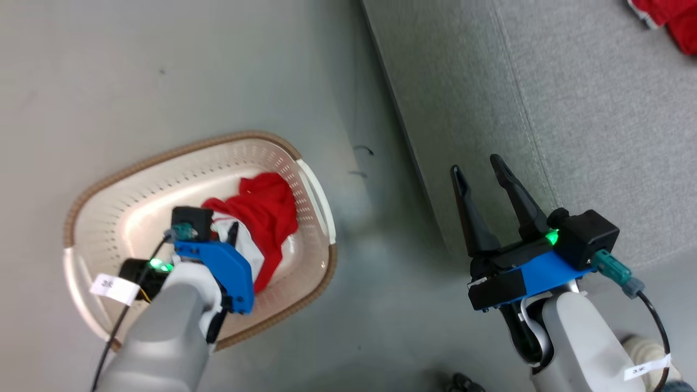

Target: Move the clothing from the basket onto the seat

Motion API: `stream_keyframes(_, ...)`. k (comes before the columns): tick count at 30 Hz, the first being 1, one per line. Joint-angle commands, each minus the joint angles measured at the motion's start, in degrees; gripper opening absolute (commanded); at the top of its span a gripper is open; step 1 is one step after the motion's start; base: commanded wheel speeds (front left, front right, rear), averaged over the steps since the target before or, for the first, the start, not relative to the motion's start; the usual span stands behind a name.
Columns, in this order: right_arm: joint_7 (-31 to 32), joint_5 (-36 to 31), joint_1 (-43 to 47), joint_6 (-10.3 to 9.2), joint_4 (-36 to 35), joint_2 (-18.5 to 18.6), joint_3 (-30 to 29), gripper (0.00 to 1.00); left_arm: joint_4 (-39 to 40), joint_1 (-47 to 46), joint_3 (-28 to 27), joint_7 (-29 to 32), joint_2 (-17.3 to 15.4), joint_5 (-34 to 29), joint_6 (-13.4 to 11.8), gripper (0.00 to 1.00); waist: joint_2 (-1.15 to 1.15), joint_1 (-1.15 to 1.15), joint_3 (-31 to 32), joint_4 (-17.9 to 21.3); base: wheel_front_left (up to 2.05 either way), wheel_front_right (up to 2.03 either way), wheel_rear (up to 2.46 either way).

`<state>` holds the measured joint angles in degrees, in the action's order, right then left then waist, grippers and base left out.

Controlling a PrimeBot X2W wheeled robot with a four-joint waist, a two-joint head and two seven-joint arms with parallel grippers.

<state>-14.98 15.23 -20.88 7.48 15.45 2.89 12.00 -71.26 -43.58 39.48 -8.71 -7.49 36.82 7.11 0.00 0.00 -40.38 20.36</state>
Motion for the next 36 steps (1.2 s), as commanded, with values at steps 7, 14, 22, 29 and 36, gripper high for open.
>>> stream_keyframes(7, 0.5, -2.4, 1.2, 0.02, 2.8, 0.0, -0.5, 1.00, 2.2, 4.6, 3.4, -1.9, 2.5, 0.5, 0.5, 0.00, 0.00, 0.00, 13.8, -7.0, 0.00, 0.00, 0.00)
stream_keyframes(14, 2.5, -3.8, 4.2, 0.03, 3.7, 0.0, -1.3, 1.00, 7.4, 7.3, 8.1, -2.9, 3.3, 1.8, 0.5, 0.00, 0.00, 0.00, 22.9, -11.0, 0.00, 0.00, 0.00)
stream_keyframes(22, 4.7, -4.4, 8.0, 0.03, 3.1, 0.0, -1.7, 1.00, 13.0, 5.1, 11.8, -4.9, 3.2, 2.6, 0.5, 0.00, 0.00, 0.00, 30.0, -14.3, 0.00, 0.00, 0.00)
stream_keyframes(29, 6.6, -4.8, 11.1, 0.03, 2.2, 0.0, -1.6, 1.00, 17.6, 1.3, 14.4, -5.4, 3.0, 3.0, 0.5, 0.00, 0.00, 0.00, 34.6, -16.2, 0.00, 0.00, 0.00)
stream_keyframes(36, 8.1, -4.4, 13.1, 0.03, 1.0, 0.0, -0.9, 1.00, 21.6, -3.7, 15.6, -5.6, 3.5, 3.2, 0.3, 0.00, 0.00, 0.00, 36.9, -17.0, 0.00, 0.00, 0.00)
